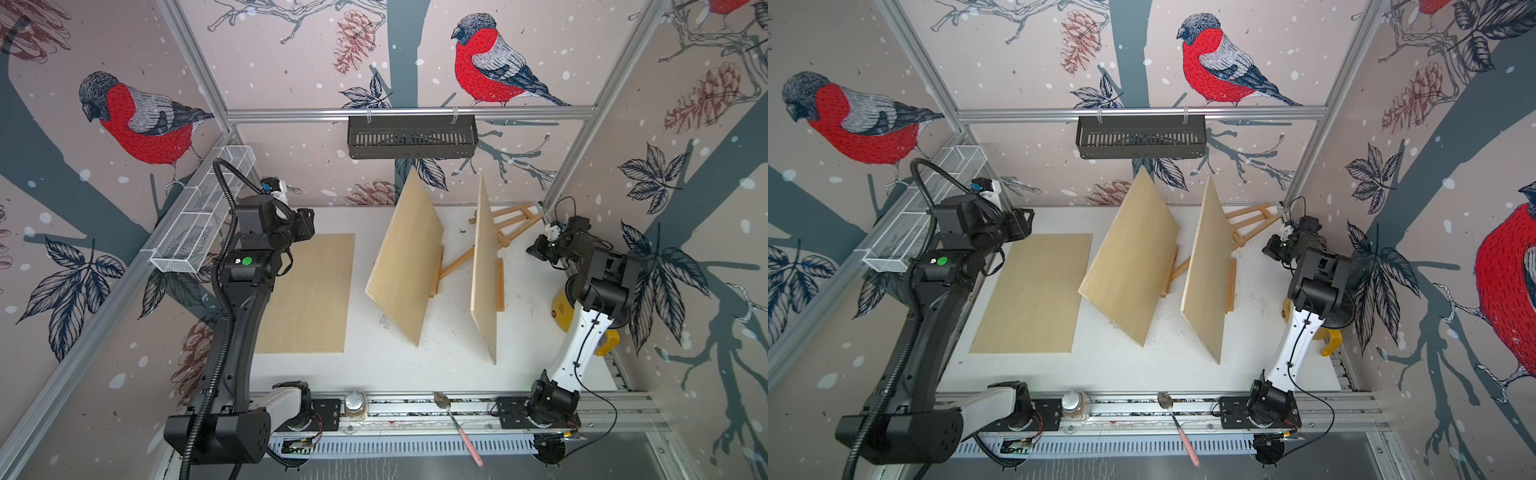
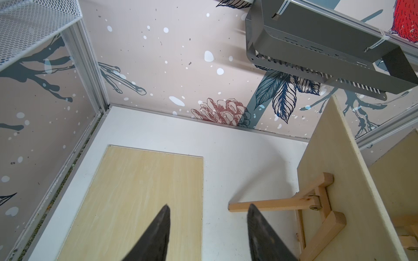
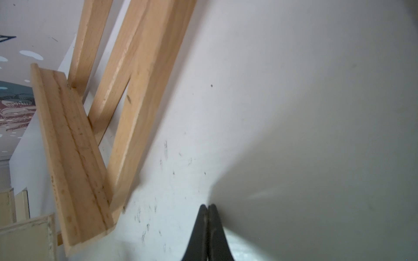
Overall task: Disassemble the easel
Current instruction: Place the easel at the center of the board.
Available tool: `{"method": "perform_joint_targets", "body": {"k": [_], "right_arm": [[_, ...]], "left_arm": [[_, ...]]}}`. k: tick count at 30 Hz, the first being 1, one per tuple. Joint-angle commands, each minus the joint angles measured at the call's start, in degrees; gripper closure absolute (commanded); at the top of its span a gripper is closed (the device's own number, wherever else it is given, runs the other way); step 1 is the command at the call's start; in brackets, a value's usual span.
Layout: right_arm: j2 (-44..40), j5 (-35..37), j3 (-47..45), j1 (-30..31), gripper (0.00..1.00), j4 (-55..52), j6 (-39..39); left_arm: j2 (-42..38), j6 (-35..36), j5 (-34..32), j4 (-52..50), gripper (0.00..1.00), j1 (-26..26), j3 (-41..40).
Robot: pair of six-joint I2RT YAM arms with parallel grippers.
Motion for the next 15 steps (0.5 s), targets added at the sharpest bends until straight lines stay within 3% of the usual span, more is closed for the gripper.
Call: {"method": "perform_joint_targets", "body": {"k": [1, 9, 15], "right_arm": [[-0.3, 2.0, -0.1, 0.2, 0.92, -2.4, -1.3], [-7.2, 4.7, -1.8, 1.9, 0.68, 1.1, -0.2], [-17.5, 12.4, -3.8, 4.8, 0.63, 4.8, 0.0]], "left_arm": [[0.1, 0.7, -0.2, 1.0, 0.46, 0.0, 0.4], [0.1, 0.6, -1.2, 0.6, 0.47, 0.0, 0.0], [0.1, 0.8, 0.1, -0.5, 0.54, -0.1, 0.2]]}}
